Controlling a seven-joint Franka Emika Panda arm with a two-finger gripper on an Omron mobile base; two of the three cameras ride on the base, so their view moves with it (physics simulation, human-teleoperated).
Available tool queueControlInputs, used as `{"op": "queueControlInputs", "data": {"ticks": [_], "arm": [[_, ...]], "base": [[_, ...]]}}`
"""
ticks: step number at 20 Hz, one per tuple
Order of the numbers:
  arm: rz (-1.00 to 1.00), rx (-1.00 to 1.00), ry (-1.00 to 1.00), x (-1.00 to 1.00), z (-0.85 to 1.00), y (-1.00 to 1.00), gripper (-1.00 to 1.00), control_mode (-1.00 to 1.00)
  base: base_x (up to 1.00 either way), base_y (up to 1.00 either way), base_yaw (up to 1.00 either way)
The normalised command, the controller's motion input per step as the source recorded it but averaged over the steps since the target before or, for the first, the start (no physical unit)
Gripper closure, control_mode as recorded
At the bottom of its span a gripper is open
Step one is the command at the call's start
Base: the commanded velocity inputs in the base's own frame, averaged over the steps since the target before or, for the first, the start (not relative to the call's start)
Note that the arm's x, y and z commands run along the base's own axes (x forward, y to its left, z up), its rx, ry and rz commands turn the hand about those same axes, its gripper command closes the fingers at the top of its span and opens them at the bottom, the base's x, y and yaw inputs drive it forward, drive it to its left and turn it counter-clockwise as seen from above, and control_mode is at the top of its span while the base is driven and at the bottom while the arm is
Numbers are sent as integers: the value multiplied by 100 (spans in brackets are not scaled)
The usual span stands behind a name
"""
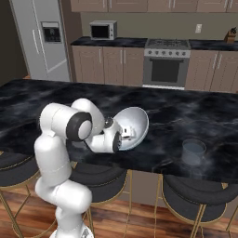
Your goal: There are four ice cubes in the ice bowl. Place two ice cubes in each glass of water.
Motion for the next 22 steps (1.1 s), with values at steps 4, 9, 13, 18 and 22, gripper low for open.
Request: {"op": "queueControlInputs", "data": {"ticks": [4,9,13,18,22], "arm": [[-5,1,5,74,52,-12,-100,-100],[-13,1,2,45,94,-3,-100,-100],[-21,2,12,12,100,-10,-100,-100],[-12,0,14,16,58,0,-100,-100],[-5,4,9,33,57,-1,-100,-100]], "base": [[0,0,0],[0,0,0],[0,0,0],[0,0,0],[0,0,0]]}}
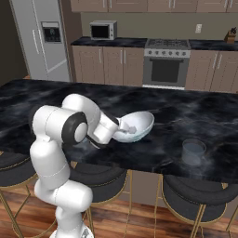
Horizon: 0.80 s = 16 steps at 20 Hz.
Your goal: There are four ice cubes in the ice bowl. Place two ice cubes in each glass of water.
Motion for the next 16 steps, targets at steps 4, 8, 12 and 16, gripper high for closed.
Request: {"op": "queueControlInputs", "data": {"ticks": [4,8,12,16], "arm": [[-14,11,28,84,100,-11,-100,-100],[-17,7,45,78,100,-16,-100,-100],[-3,0,18,29,10,-4,-100,-100],[1,15,15,25,-18,-68,-100,-100]], "base": [[0,0,0],[0,0,0],[0,0,0],[0,0,0]]}}
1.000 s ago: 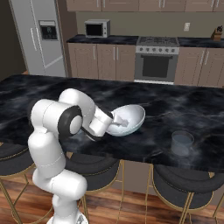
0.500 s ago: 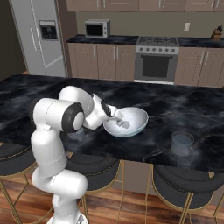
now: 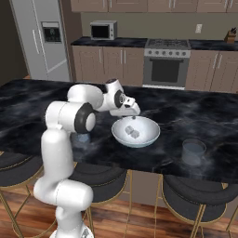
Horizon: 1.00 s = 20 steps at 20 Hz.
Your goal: There are four ice cubes in the ice bowl. Place two ice cubes in each glass of water.
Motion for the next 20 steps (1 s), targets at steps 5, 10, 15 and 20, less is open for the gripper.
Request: {"op": "queueControlInputs", "data": {"ticks": [5,10,15,20], "arm": [[1,26,27,26,-39,-72,-100,-100],[9,11,19,0,-50,-53,-100,-100],[33,0,3,-26,-36,5,-100,-100],[19,-2,0,-25,-4,65,-100,-100]], "base": [[0,0,0],[0,0,0],[0,0,0],[0,0,0]]}}
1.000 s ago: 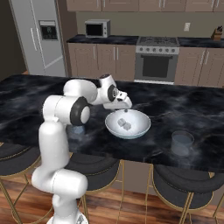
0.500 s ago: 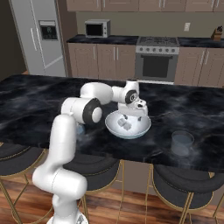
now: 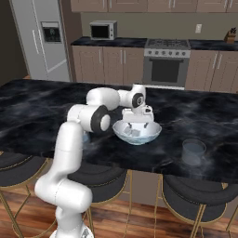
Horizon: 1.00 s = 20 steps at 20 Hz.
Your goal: There are four ice cubes in the ice bowl. Place two ice cubes in each glass of water.
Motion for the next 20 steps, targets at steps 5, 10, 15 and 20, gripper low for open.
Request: {"op": "queueControlInputs", "data": {"ticks": [5,10,15,20], "arm": [[10,-1,-9,-48,0,11,-100,-100],[15,0,-28,-49,0,-32,-100,-100],[40,0,-30,-82,0,-17,-100,-100],[13,0,-6,2,0,31,-100,-100]], "base": [[0,0,0],[0,0,0],[0,0,0],[0,0,0]]}}
